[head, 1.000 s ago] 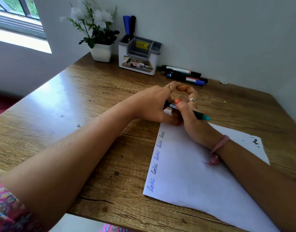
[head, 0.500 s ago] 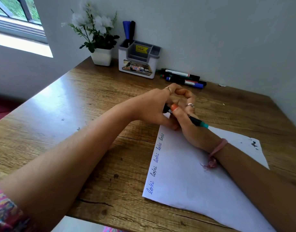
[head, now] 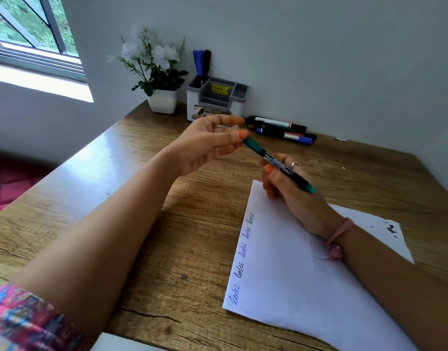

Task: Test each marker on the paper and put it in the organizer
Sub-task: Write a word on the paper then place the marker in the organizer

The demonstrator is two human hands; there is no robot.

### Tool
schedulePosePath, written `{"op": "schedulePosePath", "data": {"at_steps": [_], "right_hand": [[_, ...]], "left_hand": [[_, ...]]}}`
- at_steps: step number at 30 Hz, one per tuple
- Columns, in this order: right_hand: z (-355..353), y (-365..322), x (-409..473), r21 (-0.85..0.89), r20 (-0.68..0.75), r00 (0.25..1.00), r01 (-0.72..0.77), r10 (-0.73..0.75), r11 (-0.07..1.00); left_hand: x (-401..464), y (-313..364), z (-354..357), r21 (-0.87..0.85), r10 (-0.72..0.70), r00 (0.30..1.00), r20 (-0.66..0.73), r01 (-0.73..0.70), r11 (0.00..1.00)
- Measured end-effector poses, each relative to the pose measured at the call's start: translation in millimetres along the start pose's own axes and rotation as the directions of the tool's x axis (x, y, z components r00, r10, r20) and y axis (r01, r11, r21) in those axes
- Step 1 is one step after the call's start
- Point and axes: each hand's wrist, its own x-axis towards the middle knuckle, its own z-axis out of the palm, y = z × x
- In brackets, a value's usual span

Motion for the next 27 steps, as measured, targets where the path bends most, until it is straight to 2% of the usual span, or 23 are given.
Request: {"op": "schedulePosePath", "data": {"at_steps": [2,4,7,9,12,14,17,19,23,27], "right_hand": [[1.3,2.0,-0.4,-0.05,-0.024,1.0,0.002,-0.003,0.999],[3.0,5.9,-0.2,-0.201,-0.018,1.0,0.019,-0.023,0.979],[4.8,7.6,0.1,-0.469,0.003,0.998,0.051,-0.056,0.882],[4.5,7.0,0.7,-0.561,0.043,0.995,0.101,-0.092,0.822],[2.2,7.8,2.6,-0.622,0.148,0.983,0.181,-0.113,0.762],[-1.3,6.8,1.9,-0.647,0.218,0.969,0.235,-0.12,0.726],[-4.9,6.6,0.4,-0.662,0.272,0.955,0.276,-0.12,0.697],[-5.2,7.5,0.4,-0.651,0.267,0.955,0.279,-0.131,0.706],[-6.2,10.4,0.5,-0.627,0.258,0.957,0.272,-0.134,0.73],[-7.3,13.1,1.2,-0.629,0.254,0.958,0.269,-0.134,0.73]], "left_hand": [[2.0,3.3,-5.5,-0.162,0.036,0.995,-0.088,-0.05,0.986],[3.1,8.3,-13.1,-0.301,0.078,0.978,-0.192,-0.135,0.944],[2.1,18.4,-21.4,-0.354,0.162,0.933,-0.321,-0.277,0.893],[0.5,27.2,-24.4,-0.316,0.229,0.88,-0.416,-0.376,0.871],[3.3,43.5,-28.1,-0.13,0.365,0.749,-0.553,-0.51,0.85],[11.0,58.1,-29.7,0.042,0.47,0.657,-0.59,-0.556,0.83],[33.0,85.4,-34.9,0.313,0.617,0.53,-0.582,-0.555,0.771],[52.6,101.0,-39.5,0.49,0.696,0.481,-0.533,-0.495,0.718],[86.2,112.7,-47.9,0.714,0.773,0.467,-0.431,-0.347,0.608],[107.1,112.4,-57.9,0.806,0.765,0.522,-0.378,-0.222,0.549]]}}
